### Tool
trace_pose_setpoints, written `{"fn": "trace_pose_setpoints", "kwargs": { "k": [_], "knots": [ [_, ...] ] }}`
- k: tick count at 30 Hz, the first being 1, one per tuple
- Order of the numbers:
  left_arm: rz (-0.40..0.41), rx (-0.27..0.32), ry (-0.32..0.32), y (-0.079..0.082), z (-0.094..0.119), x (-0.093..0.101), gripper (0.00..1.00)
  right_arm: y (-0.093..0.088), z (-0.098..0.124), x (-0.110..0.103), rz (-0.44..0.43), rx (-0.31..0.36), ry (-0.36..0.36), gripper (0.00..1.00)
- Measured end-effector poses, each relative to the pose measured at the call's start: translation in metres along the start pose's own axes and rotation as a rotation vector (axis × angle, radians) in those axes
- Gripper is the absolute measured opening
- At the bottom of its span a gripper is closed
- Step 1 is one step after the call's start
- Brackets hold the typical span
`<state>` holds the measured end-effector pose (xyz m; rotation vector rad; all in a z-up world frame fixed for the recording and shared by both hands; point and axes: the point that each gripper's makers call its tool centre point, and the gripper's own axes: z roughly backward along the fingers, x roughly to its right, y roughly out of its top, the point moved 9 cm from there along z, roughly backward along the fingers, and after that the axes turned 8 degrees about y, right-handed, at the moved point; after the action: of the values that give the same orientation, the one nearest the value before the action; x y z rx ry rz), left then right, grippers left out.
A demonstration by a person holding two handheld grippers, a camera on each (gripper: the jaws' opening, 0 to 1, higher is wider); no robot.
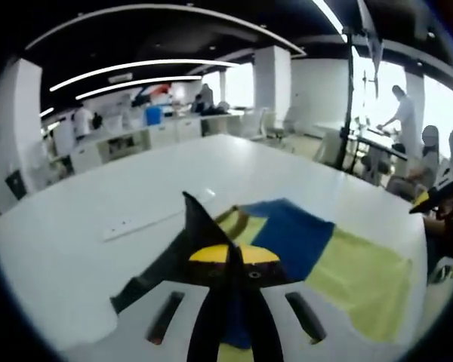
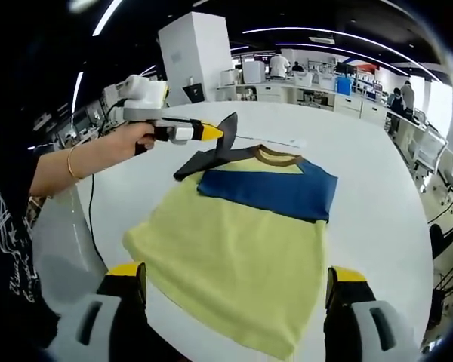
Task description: Fold the garment on the visible template until the final outline fits inside the template.
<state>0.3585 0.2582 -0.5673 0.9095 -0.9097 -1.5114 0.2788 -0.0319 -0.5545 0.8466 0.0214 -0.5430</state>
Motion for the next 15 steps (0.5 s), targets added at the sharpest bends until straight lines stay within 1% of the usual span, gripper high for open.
{"fn": "trace_pose_setpoints", "kwargs": {
  "k": [5,9,15],
  "knots": [
    [0.021,-0.001,-0.033,0.007,-0.009,0.013,0.0,-0.002,-0.003,0.001,-0.012,0.001,0.003,0.99],
    [-0.003,0.007,-0.058,0.014,-0.014,0.024,0.0,-0.004,-0.005,0.002,-0.018,-0.005,0.004,0.99],
    [-0.011,0.02,-0.093,0.02,-0.022,0.04,0.0,-0.006,-0.003,0.008,-0.017,-0.011,0.001,0.99]
  ]
}}
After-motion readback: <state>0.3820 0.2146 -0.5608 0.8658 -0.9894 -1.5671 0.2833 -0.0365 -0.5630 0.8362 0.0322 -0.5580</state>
